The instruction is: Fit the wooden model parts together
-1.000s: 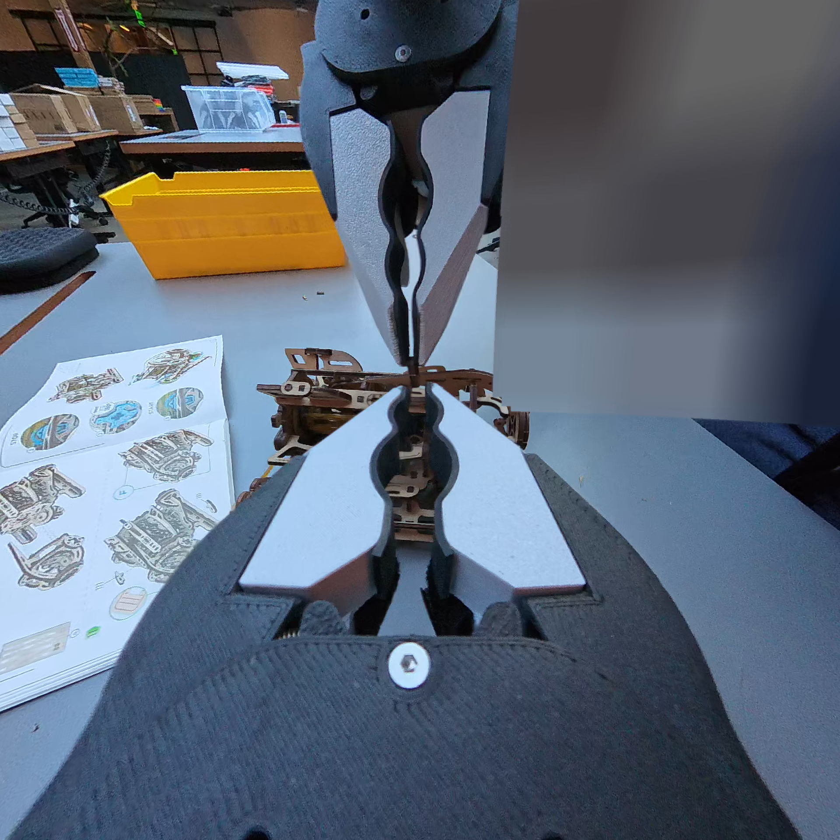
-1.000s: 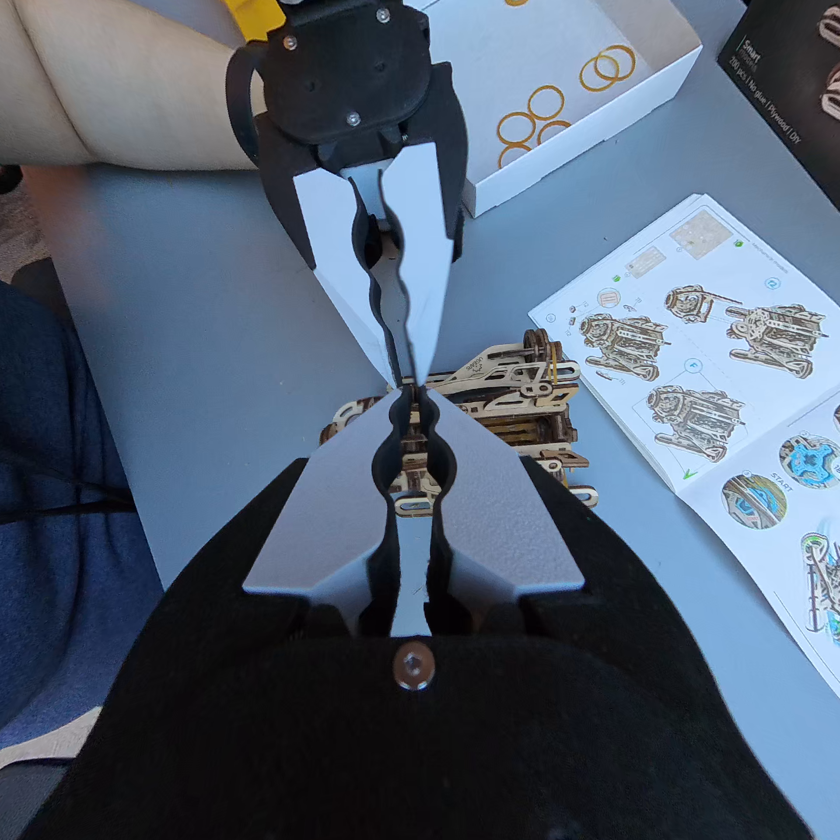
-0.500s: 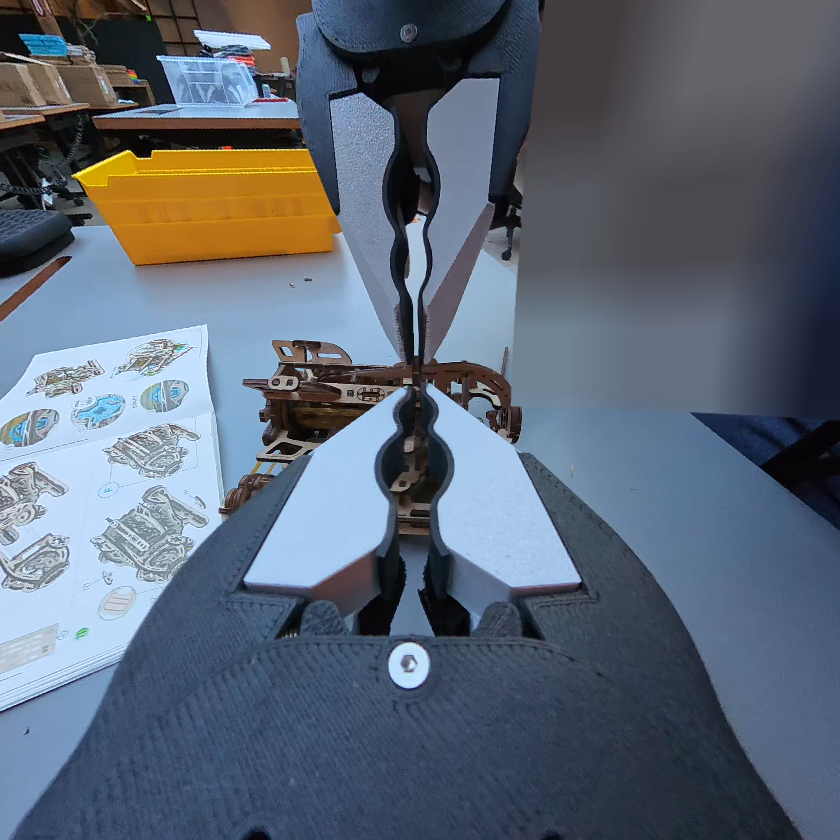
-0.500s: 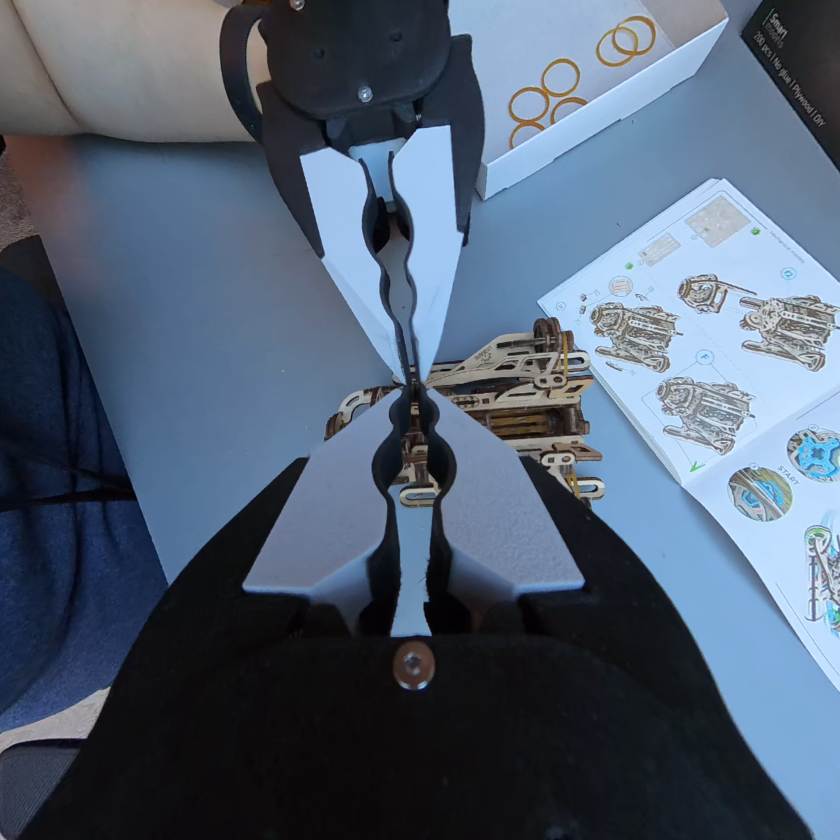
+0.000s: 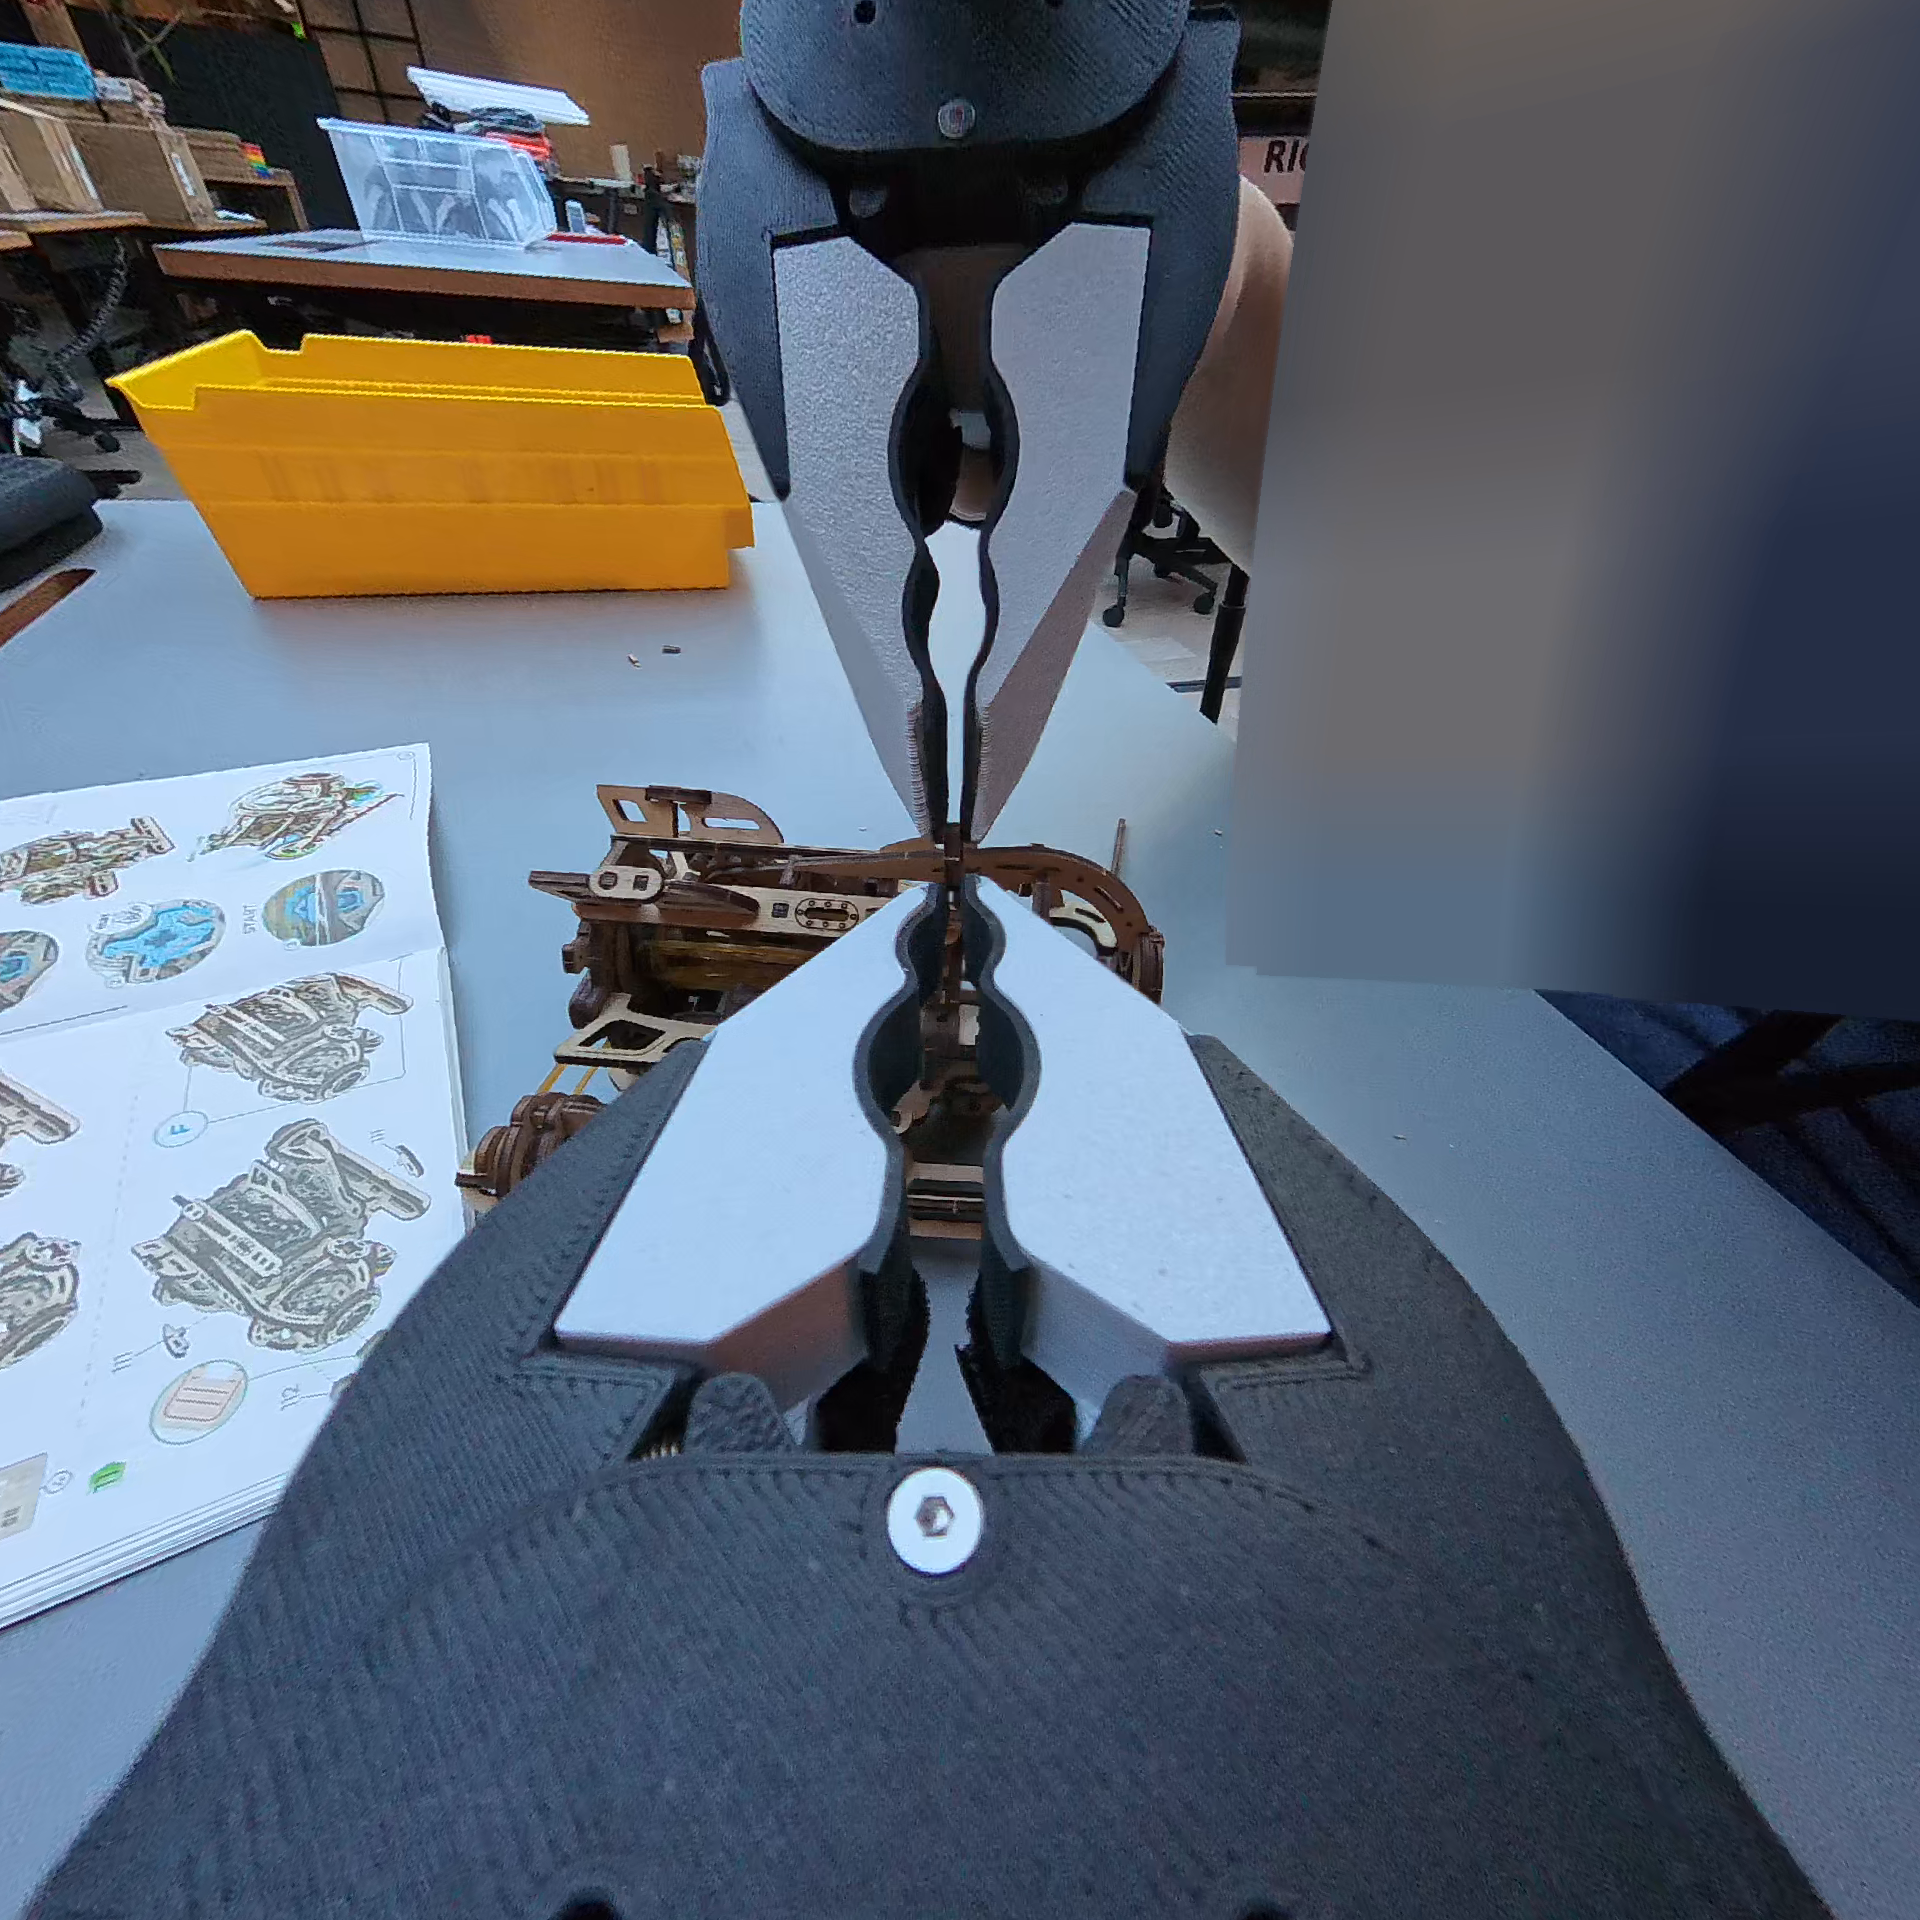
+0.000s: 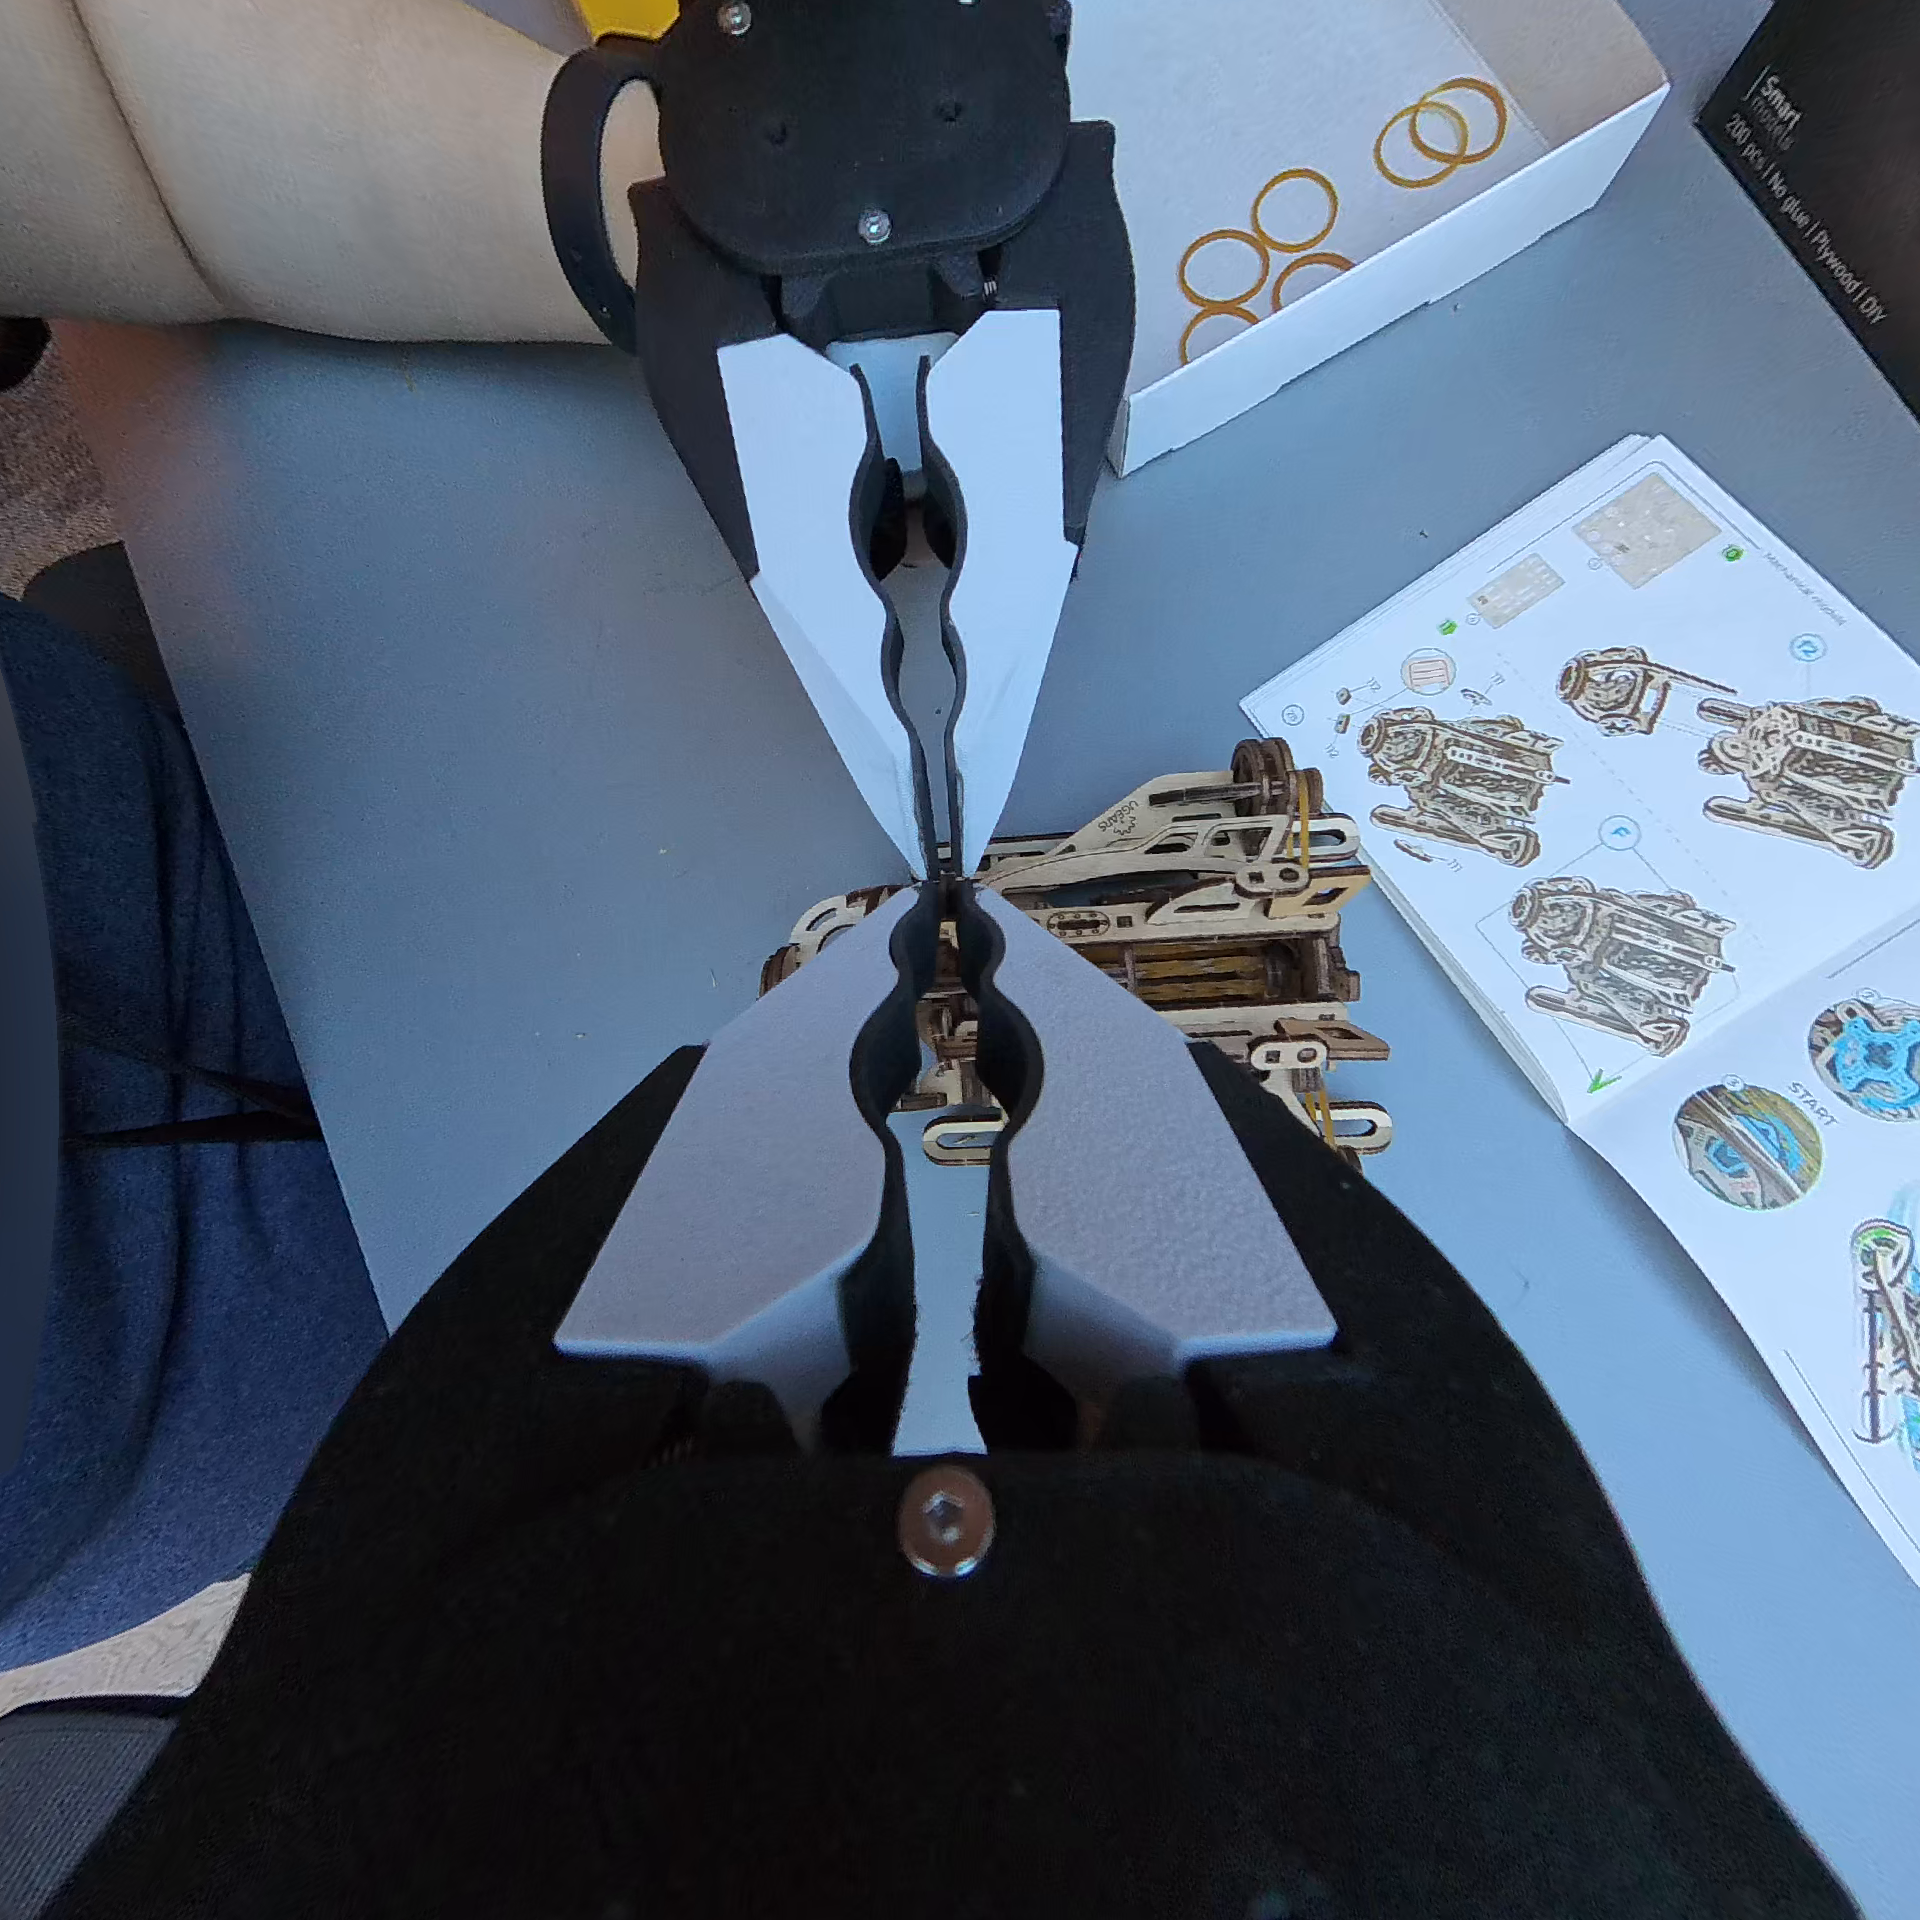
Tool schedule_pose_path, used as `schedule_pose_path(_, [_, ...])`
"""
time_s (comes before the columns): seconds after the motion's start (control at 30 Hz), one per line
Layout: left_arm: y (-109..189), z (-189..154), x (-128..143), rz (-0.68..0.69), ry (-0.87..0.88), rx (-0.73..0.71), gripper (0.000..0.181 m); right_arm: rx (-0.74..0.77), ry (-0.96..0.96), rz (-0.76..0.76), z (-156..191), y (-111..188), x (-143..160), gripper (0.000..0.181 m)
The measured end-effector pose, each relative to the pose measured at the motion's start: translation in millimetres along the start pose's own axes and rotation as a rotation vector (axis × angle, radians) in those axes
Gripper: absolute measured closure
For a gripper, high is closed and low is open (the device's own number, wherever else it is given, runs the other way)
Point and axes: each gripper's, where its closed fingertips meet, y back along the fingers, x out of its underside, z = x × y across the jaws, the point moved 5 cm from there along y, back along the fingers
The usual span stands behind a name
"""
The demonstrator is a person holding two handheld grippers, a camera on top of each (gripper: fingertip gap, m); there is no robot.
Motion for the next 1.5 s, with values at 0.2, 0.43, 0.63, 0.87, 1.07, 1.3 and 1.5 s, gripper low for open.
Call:
schedule_pose_path(0.2, [1,0,-1,-0.01,-0.023,-0.017,0.181,0.011,0.009,0.001,-1,0,1,0.18])
schedule_pose_path(0.43, [1,1,0,-0.009,-0.034,-0.041,0.176,0.013,0.013,0.0,0,-1,1,0.18])
schedule_pose_path(0.63, [1,0,0,-0.001,-0.048,-0.042,0.177,0.02,0.019,-0.004,0,-1,0,0.18])
schedule_pose_path(0.87, [0,-1,-1,-0.014,-0.046,-0.041,0.181,0.018,0.022,-0.022,1,0,-2,0.18])
schedule_pose_path(1.07, [-1,-2,2,0.041,0.018,0.017,0.181,-0.026,0.004,0.033,2,-4,6,0.179])
schedule_pose_path(1.3, [-2,-2,5,0.157,0.05,0.032,0.181,0.042,0.084,0.085,3,-4,5,0.171])
schedule_pose_path(1.5, [-5,-6,3,0.266,0.035,0.012,0.181,0.044,0.148,0.109,5,-1,-1,0.173])
